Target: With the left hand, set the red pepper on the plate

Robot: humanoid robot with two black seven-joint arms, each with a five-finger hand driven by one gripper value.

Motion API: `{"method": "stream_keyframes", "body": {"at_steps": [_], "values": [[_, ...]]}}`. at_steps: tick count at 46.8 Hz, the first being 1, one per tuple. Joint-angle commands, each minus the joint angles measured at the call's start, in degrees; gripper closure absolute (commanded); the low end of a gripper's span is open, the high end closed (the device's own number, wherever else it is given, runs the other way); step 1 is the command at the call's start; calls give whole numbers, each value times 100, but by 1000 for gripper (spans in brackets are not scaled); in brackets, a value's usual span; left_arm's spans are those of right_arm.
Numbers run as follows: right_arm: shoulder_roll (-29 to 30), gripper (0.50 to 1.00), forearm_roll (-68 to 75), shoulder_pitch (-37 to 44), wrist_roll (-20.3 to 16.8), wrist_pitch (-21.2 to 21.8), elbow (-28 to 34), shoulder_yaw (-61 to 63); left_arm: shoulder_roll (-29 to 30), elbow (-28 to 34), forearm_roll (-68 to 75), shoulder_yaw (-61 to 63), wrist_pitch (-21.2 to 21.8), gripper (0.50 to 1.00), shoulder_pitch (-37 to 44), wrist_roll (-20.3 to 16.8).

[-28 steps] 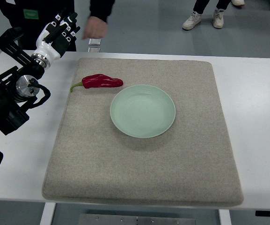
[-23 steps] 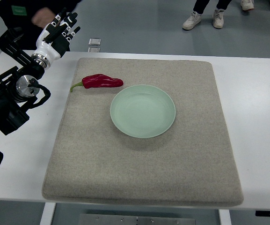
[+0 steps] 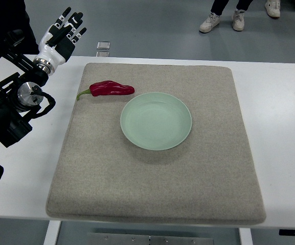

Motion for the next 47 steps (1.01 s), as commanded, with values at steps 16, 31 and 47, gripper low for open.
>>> {"method": "stream_keyframes", "body": {"at_steps": [16,31,47], "values": [[0,572,0,9,0,-3,0,0,49,11,79,-291,31,508,36,0],[0,572,0,0,0,-3,0,0,102,11,140,-194,31,508,53,9],[0,572,0,0,0,-3,0,0,225,11,1343,-186,48,514,-8,70]]}}
